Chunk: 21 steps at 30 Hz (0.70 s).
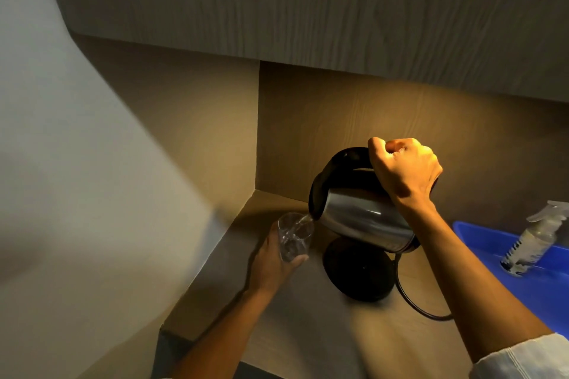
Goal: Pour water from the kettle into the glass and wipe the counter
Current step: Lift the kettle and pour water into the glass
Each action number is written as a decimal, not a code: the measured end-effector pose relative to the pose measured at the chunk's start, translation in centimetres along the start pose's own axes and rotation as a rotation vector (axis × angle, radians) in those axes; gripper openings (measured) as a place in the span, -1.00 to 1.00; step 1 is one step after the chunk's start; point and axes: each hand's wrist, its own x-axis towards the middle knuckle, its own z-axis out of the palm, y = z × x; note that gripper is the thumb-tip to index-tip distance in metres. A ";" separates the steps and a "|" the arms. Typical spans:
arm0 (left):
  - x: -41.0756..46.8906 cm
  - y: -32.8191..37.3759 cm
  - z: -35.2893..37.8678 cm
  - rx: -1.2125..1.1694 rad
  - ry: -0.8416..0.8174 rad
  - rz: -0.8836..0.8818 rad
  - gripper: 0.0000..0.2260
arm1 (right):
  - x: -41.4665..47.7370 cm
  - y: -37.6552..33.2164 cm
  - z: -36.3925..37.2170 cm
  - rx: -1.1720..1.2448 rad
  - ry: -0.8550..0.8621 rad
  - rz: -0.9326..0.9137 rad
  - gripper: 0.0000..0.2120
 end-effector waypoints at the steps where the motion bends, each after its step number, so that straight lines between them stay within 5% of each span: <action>1: 0.0 0.0 0.0 0.007 0.008 0.002 -0.16 | 0.1 -0.2 0.0 -0.004 0.003 -0.014 -0.56; 15: 0.1 -0.1 0.0 0.030 0.030 -0.029 -0.12 | 0.2 -0.9 0.1 -0.038 0.029 -0.102 -0.56; 21: 0.1 0.1 -0.1 0.019 0.005 -0.043 -0.11 | -0.6 1.7 0.2 0.030 0.033 0.093 -0.55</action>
